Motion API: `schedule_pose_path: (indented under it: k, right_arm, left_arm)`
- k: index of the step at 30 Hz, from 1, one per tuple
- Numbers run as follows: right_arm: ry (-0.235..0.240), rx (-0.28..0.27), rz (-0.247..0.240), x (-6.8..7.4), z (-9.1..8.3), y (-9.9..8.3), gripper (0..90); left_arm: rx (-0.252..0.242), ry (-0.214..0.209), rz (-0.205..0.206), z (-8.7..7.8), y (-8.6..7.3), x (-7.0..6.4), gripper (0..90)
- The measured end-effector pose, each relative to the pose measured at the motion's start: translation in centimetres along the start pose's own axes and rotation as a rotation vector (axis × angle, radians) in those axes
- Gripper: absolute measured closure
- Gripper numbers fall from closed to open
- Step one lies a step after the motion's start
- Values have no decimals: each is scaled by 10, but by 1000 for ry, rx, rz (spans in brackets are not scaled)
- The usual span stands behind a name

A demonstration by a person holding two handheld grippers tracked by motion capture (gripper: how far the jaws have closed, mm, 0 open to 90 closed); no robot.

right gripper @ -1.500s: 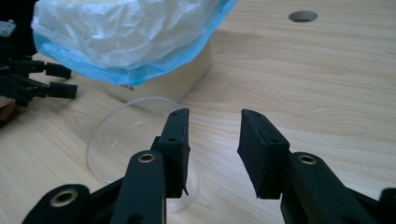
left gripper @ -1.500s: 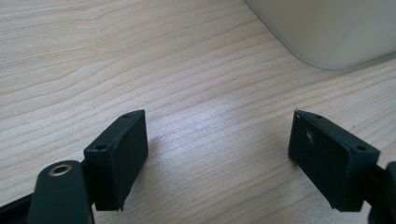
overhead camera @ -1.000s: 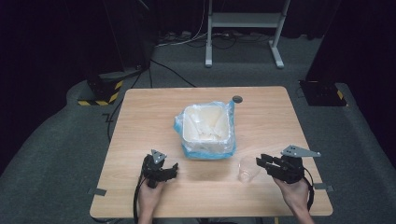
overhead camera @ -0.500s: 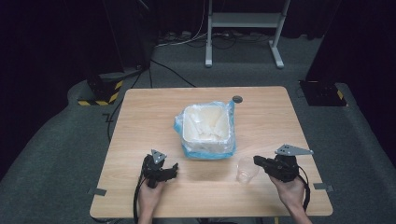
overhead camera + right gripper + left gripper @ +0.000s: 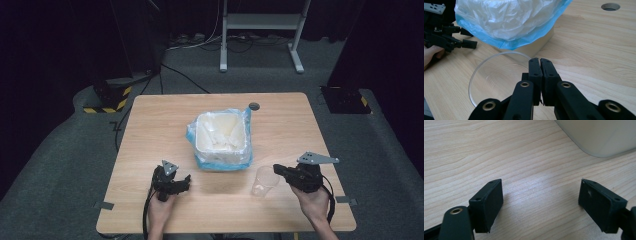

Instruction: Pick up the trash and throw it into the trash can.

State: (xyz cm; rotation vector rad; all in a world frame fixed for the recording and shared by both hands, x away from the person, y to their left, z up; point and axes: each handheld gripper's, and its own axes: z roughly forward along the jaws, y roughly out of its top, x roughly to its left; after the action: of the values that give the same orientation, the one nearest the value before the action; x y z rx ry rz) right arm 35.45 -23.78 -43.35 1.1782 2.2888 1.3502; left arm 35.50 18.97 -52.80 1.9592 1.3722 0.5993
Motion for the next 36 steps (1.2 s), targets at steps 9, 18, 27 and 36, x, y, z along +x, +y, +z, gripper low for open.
schedule_pose_path:
  k: [9, 18, 27, 36]
  right_arm:
    - [-7, -17, -16, -1, -6, 8, 874]
    - [-7, -33, -25, -1, -13, 17, 874]
    - [-1, -72, -45, -1, -21, 37, 874]
    - [-1, -100, -77, 3, -28, 60, 874]
  left_arm:
    - [0, 1, 1, 0, 0, 0, 197]
    - [0, 1, 2, 0, 0, 0, 197]
    - [1, 0, 2, 0, 0, 0, 197]
    - [1, 1, 3, 0, 0, 0, 197]
